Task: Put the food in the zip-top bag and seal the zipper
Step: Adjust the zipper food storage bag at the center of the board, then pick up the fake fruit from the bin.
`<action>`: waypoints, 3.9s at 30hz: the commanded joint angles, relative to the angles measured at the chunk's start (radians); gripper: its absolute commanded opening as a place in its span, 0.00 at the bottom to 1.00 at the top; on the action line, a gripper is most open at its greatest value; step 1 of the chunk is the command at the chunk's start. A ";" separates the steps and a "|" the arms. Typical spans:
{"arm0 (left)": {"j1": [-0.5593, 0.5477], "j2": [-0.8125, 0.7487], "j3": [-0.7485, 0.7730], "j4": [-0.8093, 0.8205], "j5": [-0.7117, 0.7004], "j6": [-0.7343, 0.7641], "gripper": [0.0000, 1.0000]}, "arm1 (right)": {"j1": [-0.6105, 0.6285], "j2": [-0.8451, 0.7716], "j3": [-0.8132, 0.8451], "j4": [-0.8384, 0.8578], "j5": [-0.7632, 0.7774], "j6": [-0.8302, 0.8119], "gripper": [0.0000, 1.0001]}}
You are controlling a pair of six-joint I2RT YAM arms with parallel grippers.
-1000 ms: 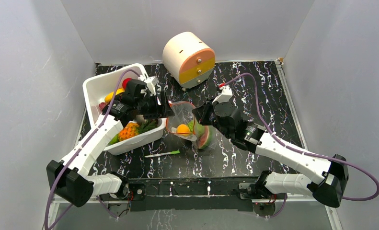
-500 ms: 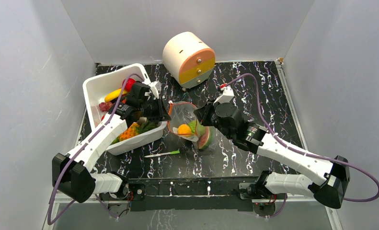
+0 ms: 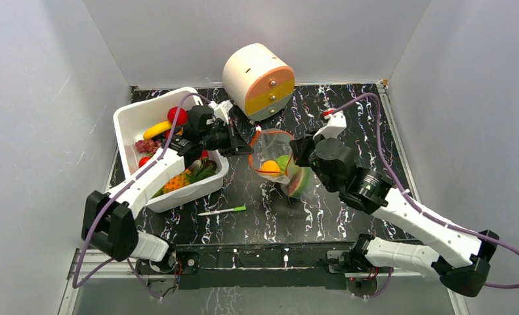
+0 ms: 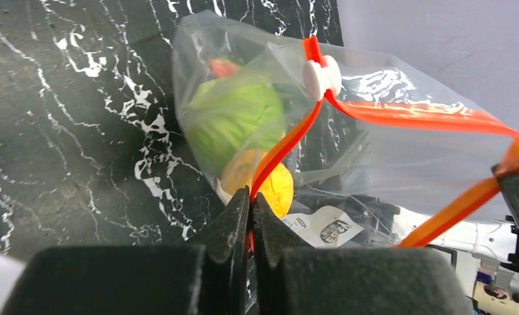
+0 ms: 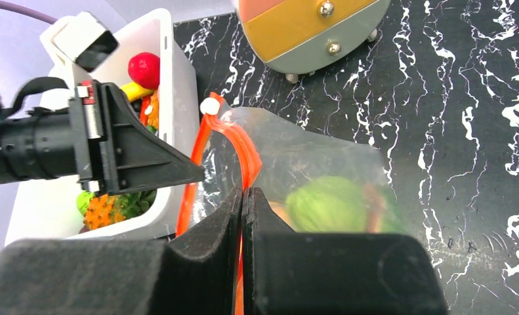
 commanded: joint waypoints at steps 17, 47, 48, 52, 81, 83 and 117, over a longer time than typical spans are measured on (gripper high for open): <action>-0.014 0.049 0.007 -0.056 -0.057 0.091 0.27 | 0.003 0.071 -0.109 0.148 -0.083 0.054 0.00; 0.115 -0.054 0.188 -0.326 -0.835 0.384 0.98 | 0.004 0.059 -0.113 0.214 -0.148 0.000 0.00; 0.147 -0.056 0.173 -0.305 -0.823 0.392 0.98 | 0.004 0.059 -0.116 0.220 -0.150 -0.002 0.00; 0.244 -0.035 0.158 -0.252 -0.776 0.414 0.97 | 0.003 0.053 -0.126 0.237 -0.162 -0.012 0.00; 0.493 0.346 0.254 0.144 -0.628 0.304 0.78 | 0.004 0.041 -0.130 0.225 -0.169 0.013 0.00; 0.495 0.365 0.253 0.162 -0.623 0.293 0.78 | 0.004 0.041 -0.134 0.229 -0.172 0.016 0.00; 0.502 0.460 0.357 0.056 -0.635 0.318 0.48 | 0.004 -0.042 -0.156 0.197 -0.151 0.013 0.00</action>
